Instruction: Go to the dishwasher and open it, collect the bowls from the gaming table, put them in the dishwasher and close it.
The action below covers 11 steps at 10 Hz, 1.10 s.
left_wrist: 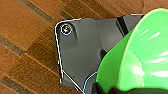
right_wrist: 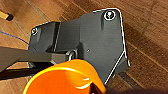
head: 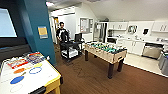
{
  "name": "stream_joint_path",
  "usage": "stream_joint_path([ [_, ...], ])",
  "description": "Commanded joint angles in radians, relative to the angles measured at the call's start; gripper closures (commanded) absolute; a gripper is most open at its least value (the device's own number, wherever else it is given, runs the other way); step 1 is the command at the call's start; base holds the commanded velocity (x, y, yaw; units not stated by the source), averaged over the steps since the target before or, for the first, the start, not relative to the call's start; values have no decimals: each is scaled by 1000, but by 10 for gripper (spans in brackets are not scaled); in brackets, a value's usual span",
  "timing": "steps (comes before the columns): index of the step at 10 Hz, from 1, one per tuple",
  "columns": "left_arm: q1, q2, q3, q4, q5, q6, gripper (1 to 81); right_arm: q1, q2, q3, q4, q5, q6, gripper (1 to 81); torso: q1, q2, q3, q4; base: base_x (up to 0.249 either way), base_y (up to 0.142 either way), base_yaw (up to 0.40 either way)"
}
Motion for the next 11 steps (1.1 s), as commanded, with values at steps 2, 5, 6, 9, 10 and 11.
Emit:
stream_joint_path([
  [2, -44, -14, 3, 0, 42, -1, 811, 37, -21, 4, -14, -46, -2, 811, 0, 0, 0, 0, 0, 0, -366],
  [5, -44, -8, 3, 2, 44, 0, 811, 37, -15, 2, -15, -46, -2, 811, 0, 0, 0, 0, 0, 0, -365],
  [6, -44, -9, 3, 2, 42, 0, 811, 35, -15, 0, -15, -46, -2, 811, 0, 0, 0, 0, 0, 0, -366],
  [9, -44, -11, 3, 0, 42, 0, 811, 37, -15, 0, -15, -46, -2, 811, 0, 0, 0, 0, 0, 0, -365],
  [10, -42, -11, 3, 0, 42, 0, 811, 35, -15, 0, -15, -46, -2, 811, 0, 0, 0, 0, 0, 0, -366],
  [11, -44, -9, 3, 0, 42, 0, 811, 35, -15, -1, -15, -46, -2, 811, 0, 0, 0, 0, 0, 0, -366],
])
